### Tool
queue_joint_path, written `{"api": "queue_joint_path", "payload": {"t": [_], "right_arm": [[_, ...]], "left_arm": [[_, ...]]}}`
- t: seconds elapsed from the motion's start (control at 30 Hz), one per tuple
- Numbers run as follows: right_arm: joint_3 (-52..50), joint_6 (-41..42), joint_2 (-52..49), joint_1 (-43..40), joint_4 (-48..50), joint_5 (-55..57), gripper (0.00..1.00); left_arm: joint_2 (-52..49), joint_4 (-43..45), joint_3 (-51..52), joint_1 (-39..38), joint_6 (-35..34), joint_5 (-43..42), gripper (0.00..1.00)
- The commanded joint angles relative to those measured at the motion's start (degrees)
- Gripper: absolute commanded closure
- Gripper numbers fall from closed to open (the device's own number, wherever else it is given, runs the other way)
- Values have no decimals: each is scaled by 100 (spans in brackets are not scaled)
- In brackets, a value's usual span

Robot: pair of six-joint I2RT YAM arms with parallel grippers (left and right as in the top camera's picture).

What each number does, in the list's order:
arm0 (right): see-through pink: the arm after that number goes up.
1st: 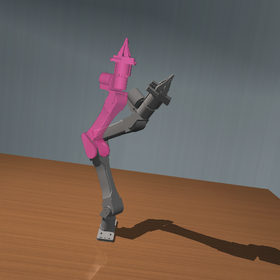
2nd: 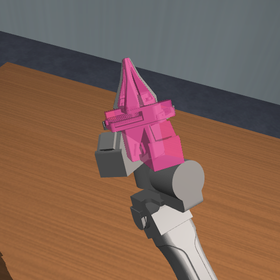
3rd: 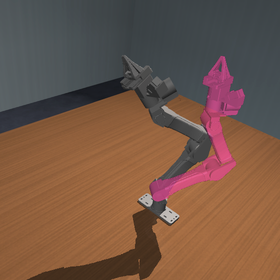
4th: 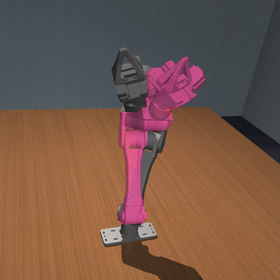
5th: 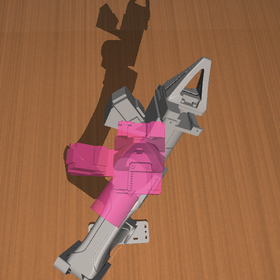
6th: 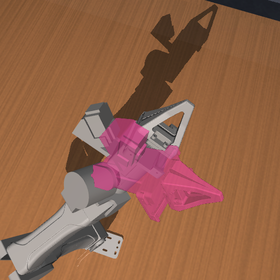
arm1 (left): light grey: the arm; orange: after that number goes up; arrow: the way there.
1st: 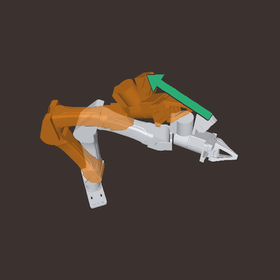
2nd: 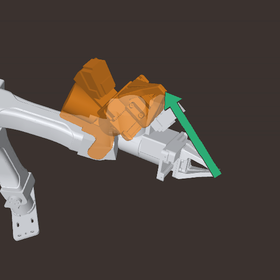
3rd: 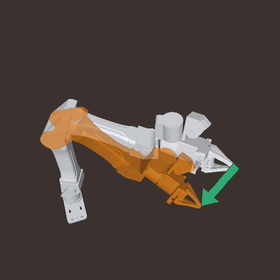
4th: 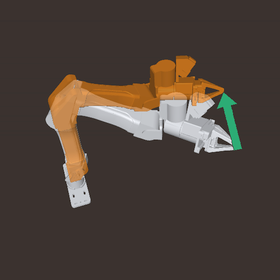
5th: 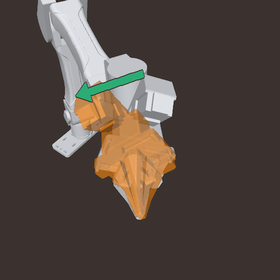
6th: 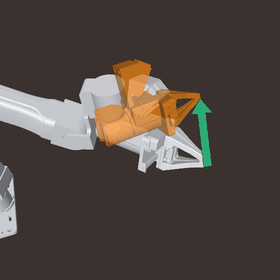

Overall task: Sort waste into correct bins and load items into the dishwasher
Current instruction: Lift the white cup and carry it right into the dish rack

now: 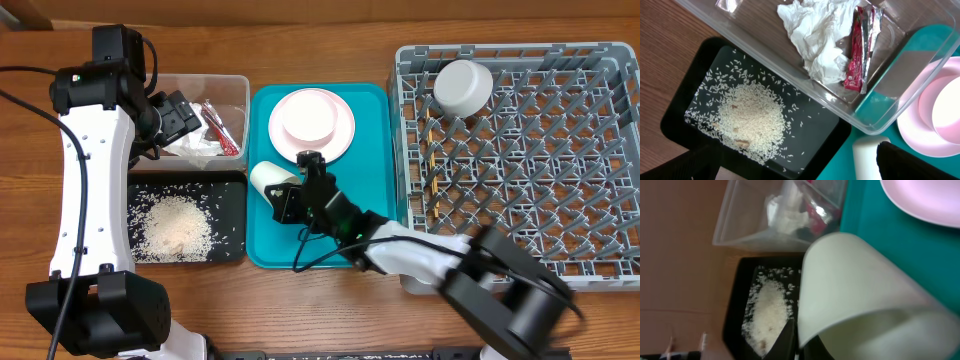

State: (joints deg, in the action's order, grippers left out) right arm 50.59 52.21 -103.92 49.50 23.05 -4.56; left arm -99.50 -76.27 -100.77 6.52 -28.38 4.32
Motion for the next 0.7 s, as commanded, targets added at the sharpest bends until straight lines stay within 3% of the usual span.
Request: {"api": "queue_joint_path", "payload": {"t": [0.0,0.13,0.3,0.5,0.67], "right_arm": [[44,-328,1027,-282,-494,-713,96],[44,-503,2020,-767,-1735,-1314,96],[44,-1655,3016,-1829,-2857,-2411,96],[44,-2376,3064,-3864,-2815,-5287,96],[44,-2500,2444,-5099,-2090,-7493,96]], "left_arm": [[17,0,-129,20,7,13,0],[17,0,-129,20,7,13,0],[17,0,-129,20,7,13,0],[17,0,-129,20,7,15,0],[17,0,-129,20,7,13,0]]}}
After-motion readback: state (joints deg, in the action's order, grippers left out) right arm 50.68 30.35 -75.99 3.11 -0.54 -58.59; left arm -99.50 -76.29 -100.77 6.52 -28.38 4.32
